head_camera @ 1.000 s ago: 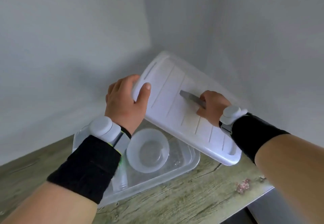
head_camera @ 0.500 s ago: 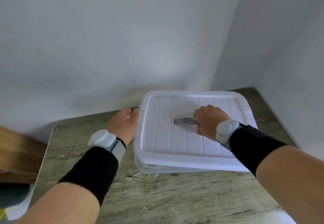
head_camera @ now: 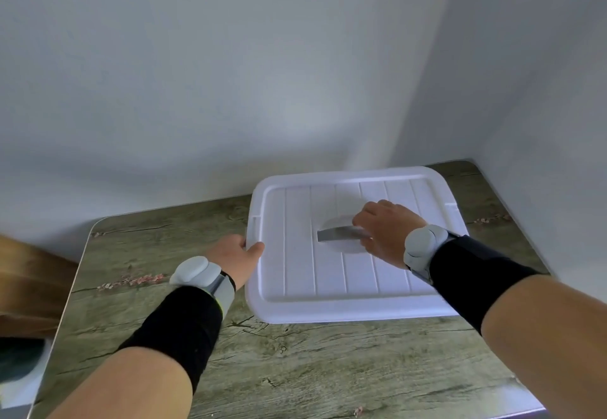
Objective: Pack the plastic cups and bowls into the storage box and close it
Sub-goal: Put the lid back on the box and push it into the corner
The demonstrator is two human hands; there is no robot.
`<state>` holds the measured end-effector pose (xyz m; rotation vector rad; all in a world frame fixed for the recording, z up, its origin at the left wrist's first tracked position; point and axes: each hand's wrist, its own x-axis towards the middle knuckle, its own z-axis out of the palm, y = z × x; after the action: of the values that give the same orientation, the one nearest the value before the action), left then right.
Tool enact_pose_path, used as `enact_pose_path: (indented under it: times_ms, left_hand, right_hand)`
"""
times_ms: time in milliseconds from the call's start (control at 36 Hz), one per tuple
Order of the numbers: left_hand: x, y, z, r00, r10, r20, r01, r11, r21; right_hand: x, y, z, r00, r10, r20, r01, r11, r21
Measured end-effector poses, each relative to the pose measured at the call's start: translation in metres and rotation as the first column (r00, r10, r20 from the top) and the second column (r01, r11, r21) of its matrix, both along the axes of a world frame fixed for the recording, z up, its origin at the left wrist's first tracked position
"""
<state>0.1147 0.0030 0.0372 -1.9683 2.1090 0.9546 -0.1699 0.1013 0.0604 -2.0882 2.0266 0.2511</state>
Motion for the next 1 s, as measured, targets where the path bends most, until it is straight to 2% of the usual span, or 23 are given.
enact_pose_path:
  times_ms: [111,167,278,361,444,528,611,694,750,889,1000]
  left_hand:
    - [-0.001,0.002,-0.006,0.998,0.004,0.061,-0.004,1.000,0.008]
    - [0.002,0.001,-0.008,0.998,0.040,0.046,-0.041,0.999,0.012]
    - [-0.002,-0.005,-0.010,0.995,0.098,0.015,-0.098,0.994,0.036]
    - [-0.007,-0.008,-0.013,0.984,0.175,-0.029,-0.174,0.984,0.033]
    - [-0.009,-0.007,-0.016,0.969,0.235,-0.080,-0.226,0.968,0.112]
    - [-0.008,-0.006,-0.021,0.906,0.370,-0.204,-0.332,0.922,0.198]
    - [-0.004,-0.006,-0.022,0.848,0.460,-0.262,-0.388,0.877,0.285]
    - [-0.004,-0.007,-0.021,0.863,0.445,-0.239,-0.393,0.889,0.235]
    - [-0.008,-0.004,-0.018,0.901,0.380,-0.208,-0.352,0.922,0.161]
    - [-0.013,-0.004,-0.017,0.941,0.305,-0.149,-0.300,0.952,0.056]
    - [-0.017,-0.003,-0.019,0.963,0.256,-0.084,-0.261,0.964,-0.055]
  right_hand:
    - [-0.009,0.002,0.003,0.955,-0.236,0.179,0.233,0.972,0.034]
    - [-0.017,0.008,0.001,0.910,-0.376,0.175,0.386,0.922,-0.022]
    - [-0.045,0.030,-0.008,0.694,-0.708,0.128,0.717,0.695,-0.044]
    - [-0.053,0.038,-0.014,0.581,-0.797,0.166,0.810,0.586,-0.020]
    - [-0.060,0.036,-0.015,0.341,-0.905,0.254,0.922,0.375,0.097]
    - [-0.076,0.037,-0.023,0.235,-0.943,0.235,0.941,0.281,0.187]
    - [-0.086,0.044,-0.027,0.149,-0.956,0.252,0.933,0.220,0.284]
    - [-0.090,0.052,-0.030,0.145,-0.948,0.282,0.890,0.249,0.381]
    - [-0.091,0.054,-0.032,0.156,-0.944,0.291,0.887,0.263,0.379]
    - [-0.091,0.057,-0.036,0.166,-0.937,0.307,0.928,0.253,0.274]
    - [-0.095,0.060,-0.035,0.264,-0.924,0.278,0.939,0.313,0.146]
